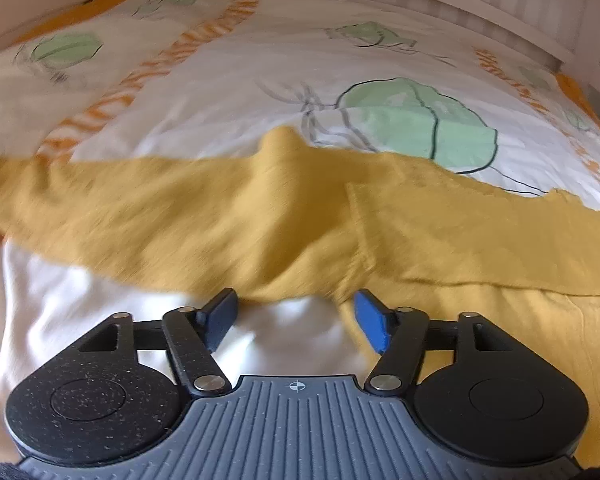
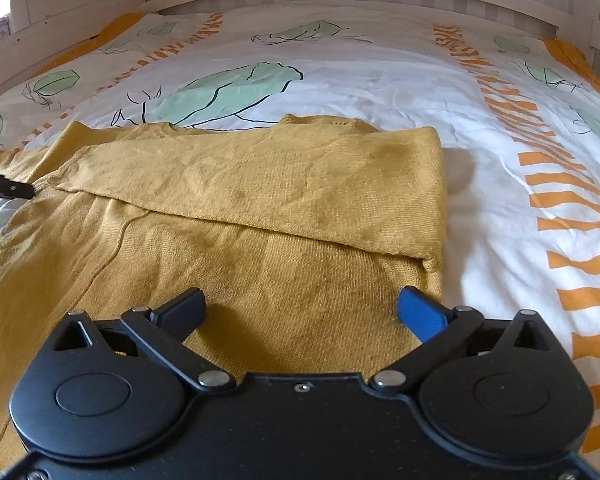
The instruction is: Fold small clothes
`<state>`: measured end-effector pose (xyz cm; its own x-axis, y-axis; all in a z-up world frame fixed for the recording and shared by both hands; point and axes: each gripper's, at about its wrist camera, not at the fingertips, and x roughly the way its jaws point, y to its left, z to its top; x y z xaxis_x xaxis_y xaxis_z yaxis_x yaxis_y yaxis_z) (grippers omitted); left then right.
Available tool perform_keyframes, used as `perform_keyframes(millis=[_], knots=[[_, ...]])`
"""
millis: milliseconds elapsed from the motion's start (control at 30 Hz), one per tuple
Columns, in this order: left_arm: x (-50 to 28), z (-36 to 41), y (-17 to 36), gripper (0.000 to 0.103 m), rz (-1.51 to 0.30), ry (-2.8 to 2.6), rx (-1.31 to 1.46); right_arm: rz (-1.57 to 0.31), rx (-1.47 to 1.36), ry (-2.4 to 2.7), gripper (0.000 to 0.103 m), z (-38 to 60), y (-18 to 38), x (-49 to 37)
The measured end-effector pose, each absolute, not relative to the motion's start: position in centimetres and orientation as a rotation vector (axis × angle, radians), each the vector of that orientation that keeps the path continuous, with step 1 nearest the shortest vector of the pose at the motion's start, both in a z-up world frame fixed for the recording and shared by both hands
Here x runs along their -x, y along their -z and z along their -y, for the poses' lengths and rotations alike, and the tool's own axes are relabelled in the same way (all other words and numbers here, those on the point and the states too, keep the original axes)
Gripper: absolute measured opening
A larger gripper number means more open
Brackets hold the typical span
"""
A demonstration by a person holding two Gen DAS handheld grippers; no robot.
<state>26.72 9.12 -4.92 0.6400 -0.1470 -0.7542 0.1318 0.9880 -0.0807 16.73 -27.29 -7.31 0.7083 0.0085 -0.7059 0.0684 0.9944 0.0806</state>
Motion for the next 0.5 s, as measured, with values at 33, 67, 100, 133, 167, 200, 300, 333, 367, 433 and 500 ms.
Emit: perform_keyframes(millis=[33,67,100,133,167,200,300,333,367,433,500], knots=[[-26.6,-9.8,5.0,0.067,-0.873,0.158,0.037,-0.781,-0.102,0.032,0.102,27.2,7.3,-16.7],[-26.5,-10.6,5.1,0.067,-0.882,0.157,0.059,-0.778,-0.100,0.030,0.102,27.2,7.3,-16.6],[-26.4,-11.5,5.2,0.067,-0.888,0.156,0.080,-0.774,-0.100,0.026,0.102,27.2,7.3,-16.5],[-26.3,-12.2,5.2,0.067,-0.890,0.154,0.097,-0.767,-0.100,0.017,0.102,27.1,7.3,-16.4],[-26.2,-13.1,5.1,0.067,-0.890,0.150,0.119,-0.758,-0.103,0.000,0.102,26.9,7.1,-16.2],[-26.2,-13.8,5.0,0.068,-0.884,0.143,0.133,-0.749,-0.109,-0.025,0.102,26.7,7.0,-16.0],[-26.3,-16.0,4.4,0.070,-0.863,0.094,0.158,-0.740,-0.129,-0.096,0.102,25.9,6.6,-15.6],[-26.5,-16.8,4.2,0.070,-0.855,0.085,0.169,-0.739,-0.139,-0.108,0.102,25.4,6.5,-15.4],[-26.7,-17.6,4.0,0.070,-0.850,0.073,0.182,-0.730,-0.147,-0.118,0.102,24.9,6.3,-15.2],[-27.2,-19.2,3.7,0.070,-0.840,0.047,0.199,-0.722,-0.151,-0.142,0.102,23.8,6.0,-15.1],[-27.9,-20.9,3.3,0.070,-0.823,0.015,0.214,-0.735,-0.142,-0.160,0.102,22.7,5.9,-15.4]])
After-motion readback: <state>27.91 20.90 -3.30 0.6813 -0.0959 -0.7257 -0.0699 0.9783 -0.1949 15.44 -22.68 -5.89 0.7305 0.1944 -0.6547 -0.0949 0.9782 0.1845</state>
